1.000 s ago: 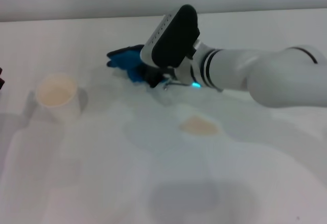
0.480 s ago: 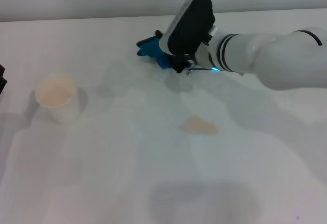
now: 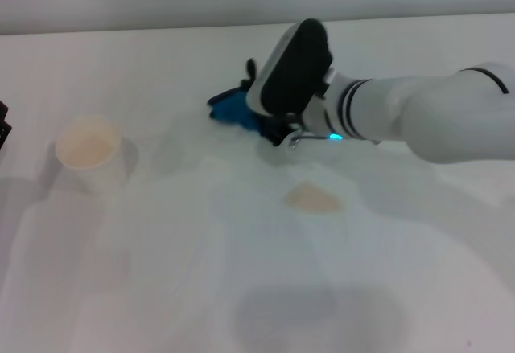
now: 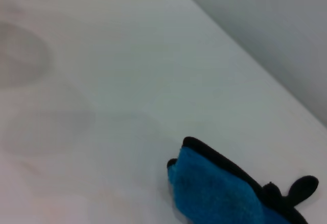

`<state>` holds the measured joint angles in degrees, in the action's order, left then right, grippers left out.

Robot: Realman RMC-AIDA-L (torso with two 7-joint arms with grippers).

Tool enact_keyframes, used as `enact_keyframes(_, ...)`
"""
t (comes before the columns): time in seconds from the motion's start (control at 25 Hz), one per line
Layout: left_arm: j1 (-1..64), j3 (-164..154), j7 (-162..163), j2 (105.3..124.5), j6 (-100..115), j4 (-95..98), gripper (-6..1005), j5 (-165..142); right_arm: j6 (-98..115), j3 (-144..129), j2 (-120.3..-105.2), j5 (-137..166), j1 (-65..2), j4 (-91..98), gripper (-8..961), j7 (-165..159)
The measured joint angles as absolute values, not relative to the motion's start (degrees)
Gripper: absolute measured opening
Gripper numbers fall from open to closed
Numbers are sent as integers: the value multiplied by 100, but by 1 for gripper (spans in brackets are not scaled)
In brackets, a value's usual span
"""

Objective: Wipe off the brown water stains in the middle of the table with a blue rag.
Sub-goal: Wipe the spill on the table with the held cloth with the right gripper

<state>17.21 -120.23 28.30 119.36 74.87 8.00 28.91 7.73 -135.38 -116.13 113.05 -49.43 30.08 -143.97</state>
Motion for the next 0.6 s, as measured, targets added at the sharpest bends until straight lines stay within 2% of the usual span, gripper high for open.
enact_keyframes(0.6,1687,-12020,2830,11935,7489,800,840,2933,1535,-14235,-11612,11291,-4924,4192,106,-14396)
